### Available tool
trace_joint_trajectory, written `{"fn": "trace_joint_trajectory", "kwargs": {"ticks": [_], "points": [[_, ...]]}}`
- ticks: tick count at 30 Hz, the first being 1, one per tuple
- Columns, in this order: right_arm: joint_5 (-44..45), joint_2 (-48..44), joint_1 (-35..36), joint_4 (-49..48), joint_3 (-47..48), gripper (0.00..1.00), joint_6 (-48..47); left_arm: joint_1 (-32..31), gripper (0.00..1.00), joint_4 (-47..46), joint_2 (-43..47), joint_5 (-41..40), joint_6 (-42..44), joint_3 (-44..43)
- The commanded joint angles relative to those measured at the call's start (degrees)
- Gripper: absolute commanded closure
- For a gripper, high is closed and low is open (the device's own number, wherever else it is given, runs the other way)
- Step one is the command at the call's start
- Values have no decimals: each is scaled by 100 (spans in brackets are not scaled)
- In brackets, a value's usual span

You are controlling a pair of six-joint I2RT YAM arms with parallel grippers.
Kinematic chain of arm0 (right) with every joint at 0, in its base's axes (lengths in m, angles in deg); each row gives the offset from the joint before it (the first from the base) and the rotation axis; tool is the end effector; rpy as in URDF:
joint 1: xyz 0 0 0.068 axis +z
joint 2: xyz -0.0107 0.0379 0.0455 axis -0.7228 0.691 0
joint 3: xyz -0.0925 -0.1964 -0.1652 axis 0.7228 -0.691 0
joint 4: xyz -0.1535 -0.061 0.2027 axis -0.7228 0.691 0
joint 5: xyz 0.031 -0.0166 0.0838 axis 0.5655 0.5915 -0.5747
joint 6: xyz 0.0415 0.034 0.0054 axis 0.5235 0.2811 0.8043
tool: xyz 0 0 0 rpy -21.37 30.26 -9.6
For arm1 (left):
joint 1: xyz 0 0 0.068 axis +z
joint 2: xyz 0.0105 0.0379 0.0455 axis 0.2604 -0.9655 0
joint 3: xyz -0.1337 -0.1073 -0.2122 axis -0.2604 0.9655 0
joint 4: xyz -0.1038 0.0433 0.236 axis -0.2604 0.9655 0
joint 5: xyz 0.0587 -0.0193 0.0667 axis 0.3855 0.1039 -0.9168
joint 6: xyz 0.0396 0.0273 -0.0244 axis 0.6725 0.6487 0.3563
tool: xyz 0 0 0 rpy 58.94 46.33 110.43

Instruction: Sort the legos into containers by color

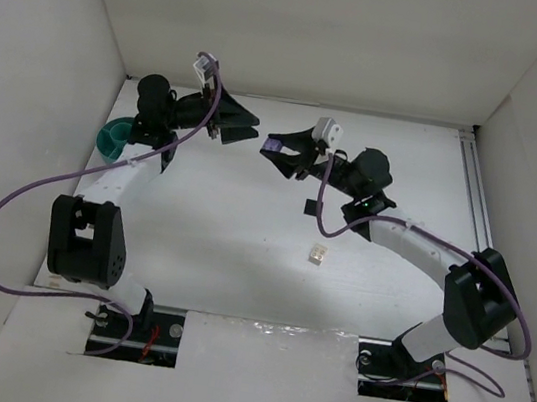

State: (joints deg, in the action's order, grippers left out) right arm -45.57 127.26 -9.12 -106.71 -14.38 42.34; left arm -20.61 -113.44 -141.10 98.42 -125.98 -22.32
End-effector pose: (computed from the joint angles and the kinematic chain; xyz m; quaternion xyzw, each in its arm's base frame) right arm 0.2695 0.2300 0.3469 -0.4239 0.4245 0.3860 0.7008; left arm 0.3347 -0.0663 0.3682 0.1149 0.6614 -0.6878 0.2762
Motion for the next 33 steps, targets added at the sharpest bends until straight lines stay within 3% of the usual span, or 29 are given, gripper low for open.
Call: {"fn": "trace_joint_trajectory", "kwargs": {"ticks": [1,14,18,20,26,29,33], "points": [[-90,17,98,-335,312,96,-120,-203,34,-455,269,153,-193,48],[24,315,203,-651,646,96,-120,-257,40,-508,155,206,-193,-93],[77,316,256,-704,646,96,-120,-257,51,-508,155,206,-193,-93],[129,377,309,-704,646,96,-120,-257,62,-508,155,206,-193,-93],[253,492,309,-765,698,96,-120,-309,64,-508,155,206,-193,-93],[253,545,256,-765,812,96,-120,-309,56,-508,207,206,-193,-93],[314,597,256,-818,874,96,-173,-309,55,-508,207,206,-193,-41]]}}
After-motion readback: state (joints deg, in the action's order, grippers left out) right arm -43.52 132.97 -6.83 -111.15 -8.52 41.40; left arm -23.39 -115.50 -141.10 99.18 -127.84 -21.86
